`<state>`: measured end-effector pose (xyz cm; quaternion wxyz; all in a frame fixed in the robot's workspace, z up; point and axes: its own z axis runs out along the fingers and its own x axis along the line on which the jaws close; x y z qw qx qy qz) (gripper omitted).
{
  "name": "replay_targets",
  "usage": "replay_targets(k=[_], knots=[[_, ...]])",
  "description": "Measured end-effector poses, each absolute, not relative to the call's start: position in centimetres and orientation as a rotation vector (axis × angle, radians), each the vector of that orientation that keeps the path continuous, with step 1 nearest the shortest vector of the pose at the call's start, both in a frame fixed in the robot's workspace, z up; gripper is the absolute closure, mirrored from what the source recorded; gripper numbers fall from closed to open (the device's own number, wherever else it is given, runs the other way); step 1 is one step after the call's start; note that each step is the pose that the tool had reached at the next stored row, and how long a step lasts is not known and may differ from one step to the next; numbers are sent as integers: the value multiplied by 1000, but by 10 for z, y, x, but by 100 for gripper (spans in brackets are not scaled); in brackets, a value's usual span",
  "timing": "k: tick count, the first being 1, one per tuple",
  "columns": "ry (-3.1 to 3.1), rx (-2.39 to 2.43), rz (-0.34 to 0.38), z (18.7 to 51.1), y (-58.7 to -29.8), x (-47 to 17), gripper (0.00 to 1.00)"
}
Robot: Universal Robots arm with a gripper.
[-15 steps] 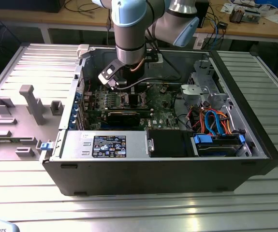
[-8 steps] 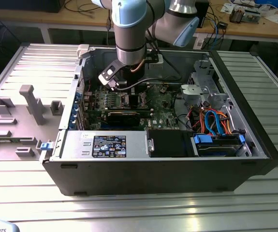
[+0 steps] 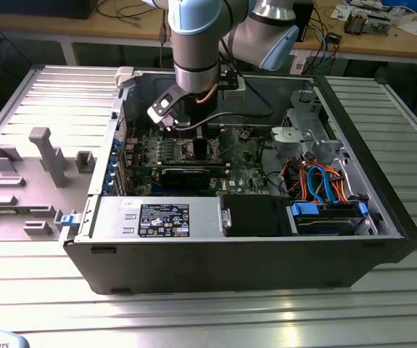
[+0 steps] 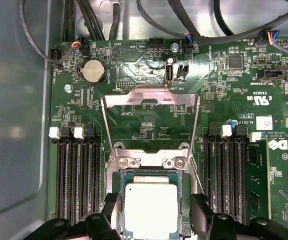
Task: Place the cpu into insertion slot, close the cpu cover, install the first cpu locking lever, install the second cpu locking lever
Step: 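Place the cpu into insertion slot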
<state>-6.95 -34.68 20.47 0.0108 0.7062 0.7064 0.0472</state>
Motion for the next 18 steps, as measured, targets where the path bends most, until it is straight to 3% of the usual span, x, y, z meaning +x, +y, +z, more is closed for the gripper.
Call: replay_targets(k=[5, 7, 10, 11, 12, 15, 18], knots=[[2208, 2209, 139, 208, -346, -70, 33], [2209, 2209, 139, 208, -345, -69, 41], [2209, 2210, 137, 211, -345, -69, 43], [2211, 2211, 136, 211, -345, -69, 49], [2211, 2212, 134, 213, -346, -69, 68], [2213, 2213, 130, 216, -345, -69, 86], [2213, 2214, 129, 216, -346, -69, 89]])
